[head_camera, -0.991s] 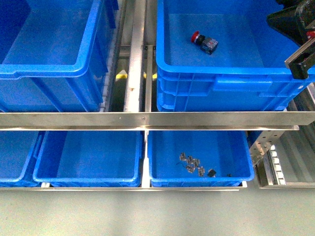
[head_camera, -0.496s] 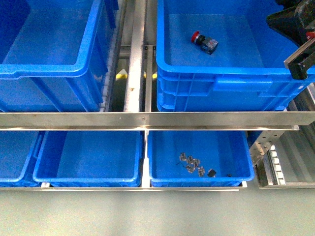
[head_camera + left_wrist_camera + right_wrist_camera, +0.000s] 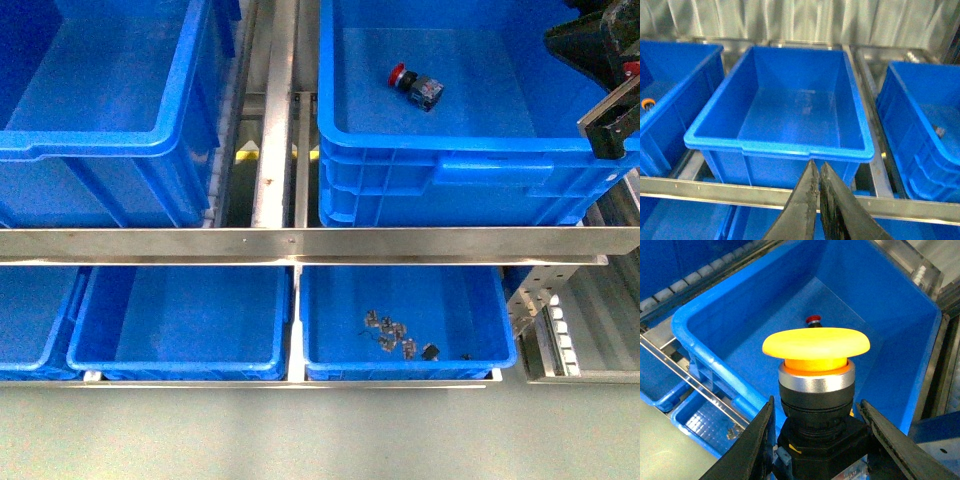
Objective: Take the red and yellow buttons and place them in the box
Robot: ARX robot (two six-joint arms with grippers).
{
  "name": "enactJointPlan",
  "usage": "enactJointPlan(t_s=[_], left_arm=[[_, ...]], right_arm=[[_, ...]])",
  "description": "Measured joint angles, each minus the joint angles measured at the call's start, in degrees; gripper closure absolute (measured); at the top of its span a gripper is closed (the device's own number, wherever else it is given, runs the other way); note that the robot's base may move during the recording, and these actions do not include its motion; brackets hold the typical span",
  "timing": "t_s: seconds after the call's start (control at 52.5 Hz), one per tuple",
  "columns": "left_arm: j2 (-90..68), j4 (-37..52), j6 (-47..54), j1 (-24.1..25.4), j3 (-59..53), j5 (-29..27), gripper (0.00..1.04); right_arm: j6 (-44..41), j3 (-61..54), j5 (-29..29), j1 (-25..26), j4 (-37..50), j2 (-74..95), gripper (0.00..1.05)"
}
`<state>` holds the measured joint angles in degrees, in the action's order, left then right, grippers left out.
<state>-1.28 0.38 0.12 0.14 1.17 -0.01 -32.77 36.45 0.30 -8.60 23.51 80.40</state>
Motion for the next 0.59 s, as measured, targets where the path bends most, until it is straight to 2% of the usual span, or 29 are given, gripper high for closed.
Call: enactJointPlan(t_s=[0.229,0.267,0.591], left_arm=[[0.42,-0.39,0.0,-0.02,0.0,-0.02,1.02],[0.42,-0.39,-0.02,-0.02,0.0,-0.02,0.99],[0.44,-0.42,-0.02,-0.02,0.0,0.0,0.46]], right_arm=[[0.24,0.04,0.85,-0.61,0.0,0.15,0.64],[0.26,0.04,1.05,-0.7,0.0,0.15,0.64],[0.61,1.18,1.92,-1.7,0.31,3.39,0.64]])
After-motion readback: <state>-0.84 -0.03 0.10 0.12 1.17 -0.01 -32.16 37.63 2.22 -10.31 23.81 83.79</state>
